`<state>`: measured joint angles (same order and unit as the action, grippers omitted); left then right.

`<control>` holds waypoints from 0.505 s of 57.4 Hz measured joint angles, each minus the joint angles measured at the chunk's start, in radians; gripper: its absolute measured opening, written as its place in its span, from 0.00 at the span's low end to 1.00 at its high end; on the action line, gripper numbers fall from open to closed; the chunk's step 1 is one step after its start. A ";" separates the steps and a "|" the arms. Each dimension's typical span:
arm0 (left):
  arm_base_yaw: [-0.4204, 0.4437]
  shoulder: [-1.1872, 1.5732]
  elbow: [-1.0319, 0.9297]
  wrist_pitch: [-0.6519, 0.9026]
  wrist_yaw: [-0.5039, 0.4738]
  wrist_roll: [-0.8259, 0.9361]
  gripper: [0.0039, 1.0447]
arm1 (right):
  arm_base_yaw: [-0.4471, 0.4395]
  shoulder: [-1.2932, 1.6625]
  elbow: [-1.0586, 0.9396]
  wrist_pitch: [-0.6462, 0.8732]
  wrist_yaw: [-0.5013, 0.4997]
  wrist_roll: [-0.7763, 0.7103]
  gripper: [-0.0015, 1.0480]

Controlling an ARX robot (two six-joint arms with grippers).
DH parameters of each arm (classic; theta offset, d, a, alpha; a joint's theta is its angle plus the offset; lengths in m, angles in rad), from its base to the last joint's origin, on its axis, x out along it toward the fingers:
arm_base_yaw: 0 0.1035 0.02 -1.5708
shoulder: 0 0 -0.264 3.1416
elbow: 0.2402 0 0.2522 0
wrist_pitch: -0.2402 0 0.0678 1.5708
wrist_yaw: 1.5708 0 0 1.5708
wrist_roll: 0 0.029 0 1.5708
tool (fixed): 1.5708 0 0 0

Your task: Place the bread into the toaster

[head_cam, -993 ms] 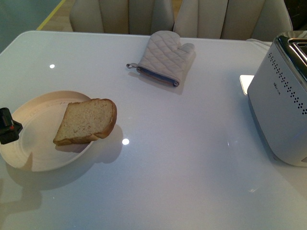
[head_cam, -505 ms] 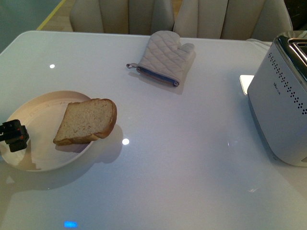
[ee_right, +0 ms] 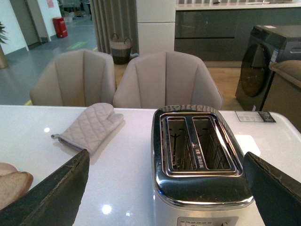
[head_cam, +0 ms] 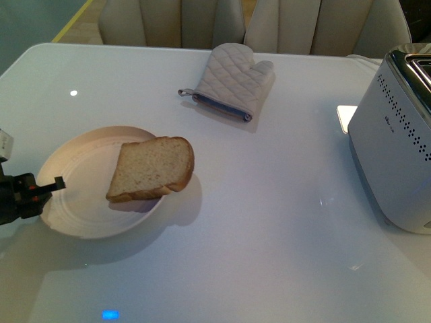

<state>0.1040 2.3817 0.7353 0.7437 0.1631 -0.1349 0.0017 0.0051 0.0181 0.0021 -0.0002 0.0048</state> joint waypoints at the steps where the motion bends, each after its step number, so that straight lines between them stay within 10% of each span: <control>1: -0.012 -0.002 -0.004 0.000 0.001 -0.004 0.04 | 0.000 0.000 0.000 0.000 0.000 0.000 0.91; 29: -0.357 -0.008 -0.025 -0.018 -0.090 -0.245 0.04 | 0.000 0.000 0.000 0.000 0.000 0.000 0.91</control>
<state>-0.2527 2.3734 0.7105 0.7261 0.0727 -0.3794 0.0013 0.0051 0.0181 0.0021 -0.0006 0.0048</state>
